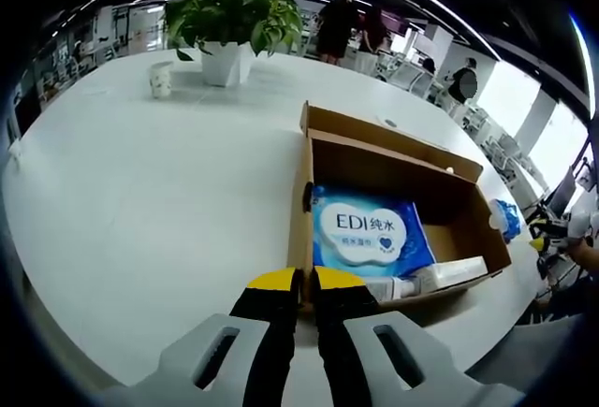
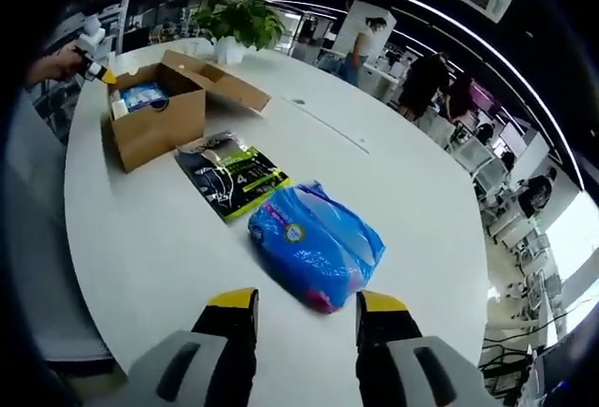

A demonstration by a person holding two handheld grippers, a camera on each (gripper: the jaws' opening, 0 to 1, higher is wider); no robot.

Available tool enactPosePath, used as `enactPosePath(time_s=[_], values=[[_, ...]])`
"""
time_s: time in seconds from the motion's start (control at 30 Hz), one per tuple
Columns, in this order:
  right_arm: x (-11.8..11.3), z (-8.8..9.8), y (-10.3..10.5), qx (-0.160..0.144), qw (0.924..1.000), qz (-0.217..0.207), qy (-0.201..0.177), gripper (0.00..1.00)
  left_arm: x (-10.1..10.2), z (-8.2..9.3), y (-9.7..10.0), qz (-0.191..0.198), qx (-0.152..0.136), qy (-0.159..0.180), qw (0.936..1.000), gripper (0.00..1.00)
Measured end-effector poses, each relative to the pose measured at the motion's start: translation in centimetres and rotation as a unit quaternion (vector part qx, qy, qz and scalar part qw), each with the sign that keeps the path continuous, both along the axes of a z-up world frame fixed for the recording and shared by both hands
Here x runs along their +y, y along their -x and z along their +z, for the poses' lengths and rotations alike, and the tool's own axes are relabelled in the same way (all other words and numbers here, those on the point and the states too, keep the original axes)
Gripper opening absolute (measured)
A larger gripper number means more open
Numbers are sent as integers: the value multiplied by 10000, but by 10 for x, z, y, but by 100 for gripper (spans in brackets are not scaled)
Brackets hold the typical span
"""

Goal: Operate the shoe box by opening the lid, removing the specified soft item, and placing it in the target area until the item is outside and the box remains undamaged.

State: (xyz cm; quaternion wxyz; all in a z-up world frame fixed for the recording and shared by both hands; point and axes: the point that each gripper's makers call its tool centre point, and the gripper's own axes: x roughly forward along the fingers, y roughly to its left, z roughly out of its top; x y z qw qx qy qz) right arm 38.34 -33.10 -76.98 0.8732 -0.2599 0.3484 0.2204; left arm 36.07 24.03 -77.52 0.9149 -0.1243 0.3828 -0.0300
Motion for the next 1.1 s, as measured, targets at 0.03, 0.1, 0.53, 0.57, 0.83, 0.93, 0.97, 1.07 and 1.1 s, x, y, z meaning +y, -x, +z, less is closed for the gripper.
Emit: enactPosePath(time_s=[0.03,0.1,0.53,0.57,0.83,0.93,0.97,1.07,1.1], values=[[2,2,1,-14,10000,-5,-23,40,0,0,0,-6,9,-12,10000,4],[7,7,2,-65,10000,-5,-69,40,0,0,0,-16,12,-31,10000,4],[38,24,16,-208,9992,15,-352,43,-1,2,1,-191,-47,-346,9992,4],[40,25,17,-211,9991,19,-372,43,-2,2,1,-210,-45,-374,9991,4],[63,35,22,-281,9980,74,-553,43,-1,4,2,-257,-57,-422,9988,4],[72,39,24,-292,9977,123,-605,43,-1,4,2,-251,-66,-400,9989,4],[75,39,24,-301,9975,135,-626,43,0,4,2,-243,-65,-385,9989,4],[87,39,26,-309,9967,215,-715,43,0,3,2,-201,-63,-314,9993,4],[89,39,26,-308,9966,220,-726,43,0,3,2,-185,-64,-286,9994,3]])
